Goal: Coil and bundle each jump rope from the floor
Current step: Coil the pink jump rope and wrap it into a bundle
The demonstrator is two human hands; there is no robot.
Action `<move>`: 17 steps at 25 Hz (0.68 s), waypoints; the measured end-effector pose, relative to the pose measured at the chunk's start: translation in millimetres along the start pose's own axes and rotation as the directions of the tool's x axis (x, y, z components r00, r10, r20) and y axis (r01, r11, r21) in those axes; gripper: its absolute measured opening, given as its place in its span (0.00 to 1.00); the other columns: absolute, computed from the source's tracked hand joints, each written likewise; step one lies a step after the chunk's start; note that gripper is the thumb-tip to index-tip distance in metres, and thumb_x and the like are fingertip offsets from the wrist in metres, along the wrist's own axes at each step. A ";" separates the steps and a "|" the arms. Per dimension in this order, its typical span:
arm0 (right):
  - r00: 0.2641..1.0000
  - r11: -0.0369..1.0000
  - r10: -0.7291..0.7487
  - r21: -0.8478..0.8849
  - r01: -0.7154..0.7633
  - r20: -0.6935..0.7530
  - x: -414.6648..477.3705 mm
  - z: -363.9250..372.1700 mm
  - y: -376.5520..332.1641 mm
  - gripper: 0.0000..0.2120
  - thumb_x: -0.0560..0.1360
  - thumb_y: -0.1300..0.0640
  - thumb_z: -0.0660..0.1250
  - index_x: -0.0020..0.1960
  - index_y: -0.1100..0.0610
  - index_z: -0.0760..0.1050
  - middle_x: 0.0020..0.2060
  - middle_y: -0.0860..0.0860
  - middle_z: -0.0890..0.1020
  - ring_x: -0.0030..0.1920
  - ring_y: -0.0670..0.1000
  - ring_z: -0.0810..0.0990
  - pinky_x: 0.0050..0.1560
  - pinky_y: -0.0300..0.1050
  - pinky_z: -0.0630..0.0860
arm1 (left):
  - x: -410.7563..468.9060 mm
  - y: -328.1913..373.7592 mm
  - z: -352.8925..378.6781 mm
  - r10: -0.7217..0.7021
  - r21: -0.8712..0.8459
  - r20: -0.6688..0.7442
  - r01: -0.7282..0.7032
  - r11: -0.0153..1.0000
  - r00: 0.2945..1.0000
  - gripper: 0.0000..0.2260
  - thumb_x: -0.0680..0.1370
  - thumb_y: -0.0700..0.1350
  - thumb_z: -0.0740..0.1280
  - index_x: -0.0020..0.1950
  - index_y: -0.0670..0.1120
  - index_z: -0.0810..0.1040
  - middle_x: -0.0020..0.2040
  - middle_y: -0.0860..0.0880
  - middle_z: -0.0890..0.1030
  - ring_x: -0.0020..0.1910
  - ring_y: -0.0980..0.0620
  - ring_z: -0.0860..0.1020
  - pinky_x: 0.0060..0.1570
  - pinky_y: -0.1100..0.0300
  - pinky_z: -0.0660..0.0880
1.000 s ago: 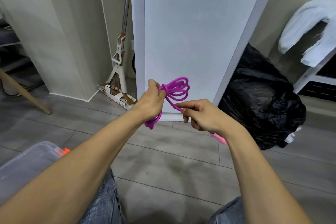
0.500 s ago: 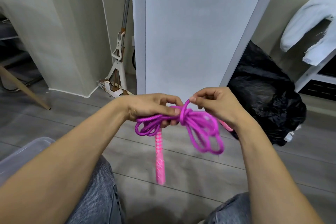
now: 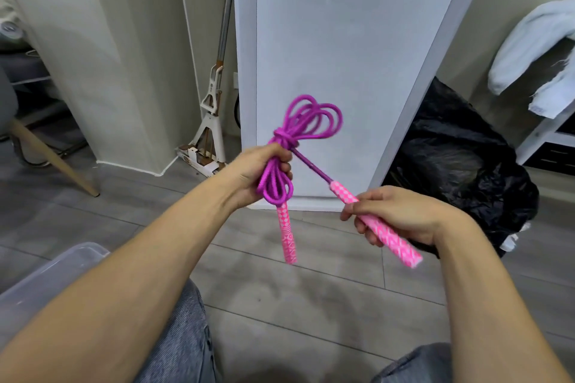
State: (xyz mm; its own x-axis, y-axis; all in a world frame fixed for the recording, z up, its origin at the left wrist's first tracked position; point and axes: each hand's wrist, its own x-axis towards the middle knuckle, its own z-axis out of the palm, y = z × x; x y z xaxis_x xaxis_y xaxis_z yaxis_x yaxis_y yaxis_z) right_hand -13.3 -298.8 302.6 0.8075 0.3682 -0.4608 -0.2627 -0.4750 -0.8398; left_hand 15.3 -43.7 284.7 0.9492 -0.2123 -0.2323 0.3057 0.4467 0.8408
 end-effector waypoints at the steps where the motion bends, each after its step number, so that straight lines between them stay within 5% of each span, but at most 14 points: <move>1: 1.000 0.998 -0.020 0.051 0.020 0.000 -3.1 -2.5 -0.6 0.10 0.80 0.58 0.67 0.53 0.64 0.81 0.33 0.54 0.77 0.29 0.51 0.74 0.29 0.42 0.72 | 2.3 2.4 -3.8 0.010 -0.055 -0.052 -0.013 0.998 0.999 0.06 0.79 0.36 0.63 0.54 0.39 0.77 0.32 0.49 0.74 0.31 0.52 0.74 0.42 0.57 0.75; 4: 0.968 0.945 -0.219 0.218 0.242 -0.127 -5.3 2.0 -16.4 0.12 0.77 0.53 0.68 0.52 0.61 0.84 0.33 0.51 0.76 0.31 0.48 0.72 0.34 0.41 0.70 | -0.7 3.9 -4.9 0.032 0.015 -0.123 -0.030 0.999 0.992 0.06 0.81 0.40 0.62 0.55 0.40 0.77 0.37 0.48 0.82 0.37 0.50 0.79 0.43 0.56 0.74; 8: 0.850 0.880 -0.345 0.179 0.440 -0.398 6.0 26.0 -32.4 0.12 0.79 0.51 0.67 0.56 0.57 0.84 0.28 0.38 0.78 0.28 0.37 0.73 0.35 0.33 0.65 | -3.4 1.3 5.5 0.103 0.194 -0.053 -0.091 0.977 0.993 0.11 0.83 0.42 0.61 0.63 0.40 0.75 0.52 0.45 0.86 0.45 0.47 0.80 0.50 0.54 0.73; 11: 0.806 0.856 -0.341 0.193 0.479 -0.484 20.6 44.8 -35.4 0.09 0.78 0.50 0.69 0.53 0.55 0.83 0.28 0.42 0.74 0.27 0.42 0.71 0.35 0.38 0.69 | -2.4 -0.2 6.7 0.213 0.395 -0.004 -0.194 0.898 0.977 0.12 0.84 0.43 0.61 0.64 0.39 0.74 0.53 0.45 0.86 0.55 0.43 0.81 0.56 0.49 0.75; 14: 0.779 0.841 -0.308 0.228 0.491 -0.546 33.3 56.8 -35.8 0.08 0.79 0.53 0.70 0.50 0.58 0.78 0.26 0.48 0.75 0.24 0.47 0.71 0.32 0.44 0.71 | -6.5 -6.4 15.0 0.253 0.505 0.095 -0.265 0.821 0.963 0.10 0.84 0.42 0.62 0.62 0.39 0.74 0.50 0.46 0.86 0.53 0.48 0.84 0.59 0.53 0.77; 17: 0.642 0.877 -0.341 0.014 0.481 -0.686 34.3 53.8 -34.6 0.08 0.79 0.51 0.68 0.50 0.56 0.76 0.27 0.50 0.75 0.23 0.43 0.70 0.31 0.39 0.68 | -9.5 -4.6 17.2 0.285 0.577 0.155 -0.320 0.751 0.946 0.06 0.84 0.42 0.61 0.58 0.42 0.75 0.45 0.47 0.86 0.48 0.52 0.83 0.52 0.58 0.78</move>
State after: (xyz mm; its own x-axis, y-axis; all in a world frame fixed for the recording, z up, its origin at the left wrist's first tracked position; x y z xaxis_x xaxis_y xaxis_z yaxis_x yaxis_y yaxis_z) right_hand -4.9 -226.8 300.5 0.9707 -0.1499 0.1876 0.1507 -0.2283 -0.9619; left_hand 3.6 -58.6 291.4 0.9735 -0.2080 0.0953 -0.1178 -0.0984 0.9882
